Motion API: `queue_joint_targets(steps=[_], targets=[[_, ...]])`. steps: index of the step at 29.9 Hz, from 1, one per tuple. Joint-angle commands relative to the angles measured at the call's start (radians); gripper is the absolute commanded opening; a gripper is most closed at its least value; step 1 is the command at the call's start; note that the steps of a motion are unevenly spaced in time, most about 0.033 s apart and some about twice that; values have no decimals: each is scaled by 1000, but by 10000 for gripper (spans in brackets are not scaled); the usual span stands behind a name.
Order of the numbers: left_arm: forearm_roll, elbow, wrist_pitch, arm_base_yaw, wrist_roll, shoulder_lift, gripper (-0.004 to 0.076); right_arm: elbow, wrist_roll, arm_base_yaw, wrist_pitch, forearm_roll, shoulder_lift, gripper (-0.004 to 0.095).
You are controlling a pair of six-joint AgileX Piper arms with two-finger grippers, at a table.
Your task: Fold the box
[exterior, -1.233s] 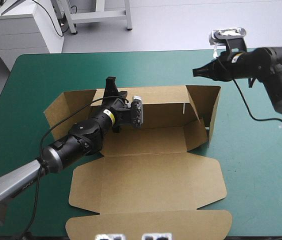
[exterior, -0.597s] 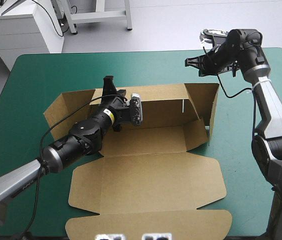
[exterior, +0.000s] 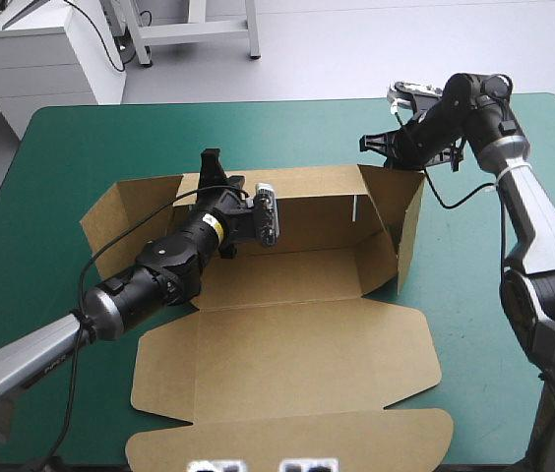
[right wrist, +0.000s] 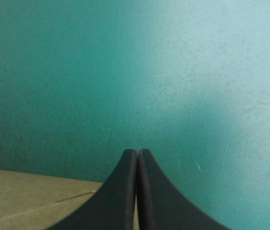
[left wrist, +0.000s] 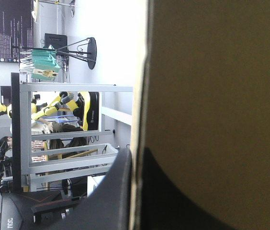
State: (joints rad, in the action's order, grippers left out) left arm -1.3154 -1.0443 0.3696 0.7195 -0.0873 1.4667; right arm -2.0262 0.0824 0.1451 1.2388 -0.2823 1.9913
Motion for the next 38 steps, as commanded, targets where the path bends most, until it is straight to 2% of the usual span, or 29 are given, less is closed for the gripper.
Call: queue_joint_targets(steps=[1,11,17,23,27,30,34,38], targets=[[-34,-37,12,3,-19,-37,-8,29,-44,-8,14,-46,-110,-18],[-49,-37,15,3,-19,-28,-8,279,-173,-14,10,-64,-259,-18],[-55,-37,15,3,-19,-28,-8,457,-291,-14,-171,-166,-361,-18],[-55,-37,15,3,-19,-28,-8,713,-490,-12,-425,-336,-514,-18],[-55,-37,15,3,-19,-28,-8,872,-657,-12,-555,-472,-591,-18],[-55,-37,15,3,-19,-28,-8,954,-778,-12,-605,-596,-631,-18],[-55,-37,15,3,-19,-28,-8,1020,-914,-12,-610,-768,-642,-17],[-55,-37,15,3,-19,-28,-8,1040,-987,29,-631,-841,-642,-12]])
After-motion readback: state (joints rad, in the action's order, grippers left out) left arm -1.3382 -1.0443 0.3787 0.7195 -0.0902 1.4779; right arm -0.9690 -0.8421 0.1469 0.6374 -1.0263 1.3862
